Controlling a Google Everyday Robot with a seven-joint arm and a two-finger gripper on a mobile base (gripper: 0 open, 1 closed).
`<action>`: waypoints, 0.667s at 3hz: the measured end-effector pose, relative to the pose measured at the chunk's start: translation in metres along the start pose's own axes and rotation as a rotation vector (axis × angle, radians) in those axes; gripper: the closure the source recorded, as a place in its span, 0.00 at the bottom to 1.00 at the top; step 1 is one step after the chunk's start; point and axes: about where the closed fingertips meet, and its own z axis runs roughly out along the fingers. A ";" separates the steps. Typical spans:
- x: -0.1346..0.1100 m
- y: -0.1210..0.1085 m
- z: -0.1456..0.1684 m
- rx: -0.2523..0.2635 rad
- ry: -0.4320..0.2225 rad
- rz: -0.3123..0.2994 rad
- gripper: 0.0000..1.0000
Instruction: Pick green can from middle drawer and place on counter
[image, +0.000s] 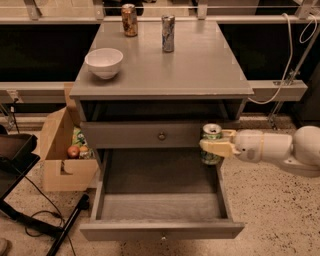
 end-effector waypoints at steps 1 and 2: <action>-0.067 -0.026 -0.032 0.059 -0.091 0.029 1.00; -0.135 -0.066 -0.037 0.127 -0.168 0.050 1.00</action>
Offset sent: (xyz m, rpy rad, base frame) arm 0.1677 -0.0551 0.1914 0.1778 -0.0963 -0.2805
